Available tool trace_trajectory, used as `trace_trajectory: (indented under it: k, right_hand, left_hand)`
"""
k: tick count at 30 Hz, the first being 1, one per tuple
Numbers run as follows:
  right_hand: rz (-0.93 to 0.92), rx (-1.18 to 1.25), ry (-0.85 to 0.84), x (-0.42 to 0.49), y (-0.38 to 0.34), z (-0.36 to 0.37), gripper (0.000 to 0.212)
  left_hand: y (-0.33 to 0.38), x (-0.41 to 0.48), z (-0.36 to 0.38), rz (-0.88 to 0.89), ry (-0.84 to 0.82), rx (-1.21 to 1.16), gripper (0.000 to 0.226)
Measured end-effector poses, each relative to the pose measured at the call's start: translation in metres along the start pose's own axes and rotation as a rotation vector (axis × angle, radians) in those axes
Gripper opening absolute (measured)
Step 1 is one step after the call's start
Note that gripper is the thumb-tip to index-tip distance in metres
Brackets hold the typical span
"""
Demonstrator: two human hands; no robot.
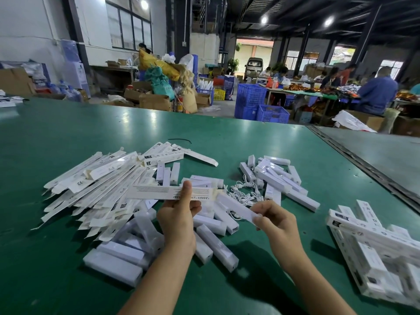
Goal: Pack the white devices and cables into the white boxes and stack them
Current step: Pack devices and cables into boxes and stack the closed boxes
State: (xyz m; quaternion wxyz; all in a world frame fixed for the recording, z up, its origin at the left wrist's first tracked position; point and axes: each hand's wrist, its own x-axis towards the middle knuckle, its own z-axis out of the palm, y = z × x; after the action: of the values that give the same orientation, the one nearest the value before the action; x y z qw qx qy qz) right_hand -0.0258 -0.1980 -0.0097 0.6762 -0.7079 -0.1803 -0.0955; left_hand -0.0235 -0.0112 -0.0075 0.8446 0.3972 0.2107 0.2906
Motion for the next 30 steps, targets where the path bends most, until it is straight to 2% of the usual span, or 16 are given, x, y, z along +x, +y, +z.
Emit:
trace_trajectory:
  k: [6,9,12,17,22,25,28,30]
  right_hand:
    - [0.046,-0.069,-0.024,0.003,-0.001,-0.001,0.020]
    - [0.085,-0.084,0.018,0.004,0.001,-0.006,0.020]
    - [0.110,-0.002,0.051,0.007,0.007,-0.012,0.027]
    - [0.138,0.111,-0.005,0.009,0.005,-0.011,0.032]
    - [0.299,0.311,0.000,0.012,0.006,-0.012,0.022]
    - [0.331,0.398,-0.054,0.011,0.003,-0.013,0.014]
    - [0.343,0.430,-0.066,0.009,0.002,-0.006,0.027]
    - [0.335,0.396,0.027,0.008,0.003,-0.002,0.033]
  left_hand:
    - [0.001,-0.001,0.000,0.013,-0.028,0.012,0.045]
    - [-0.001,-0.003,0.000,0.049,-0.083,0.053,0.042]
    - [-0.002,-0.007,0.000,0.068,-0.133,0.105,0.035]
    - [-0.001,-0.008,-0.001,0.068,-0.143,0.135,0.032]
    - [0.000,-0.007,-0.002,0.036,-0.152,0.156,0.036]
    - [-0.001,-0.009,-0.001,-0.001,-0.182,0.170,0.040]
    - [-0.004,-0.014,0.001,-0.020,-0.231,0.185,0.048]
    - [-0.005,-0.015,0.002,-0.007,-0.229,0.185,0.047]
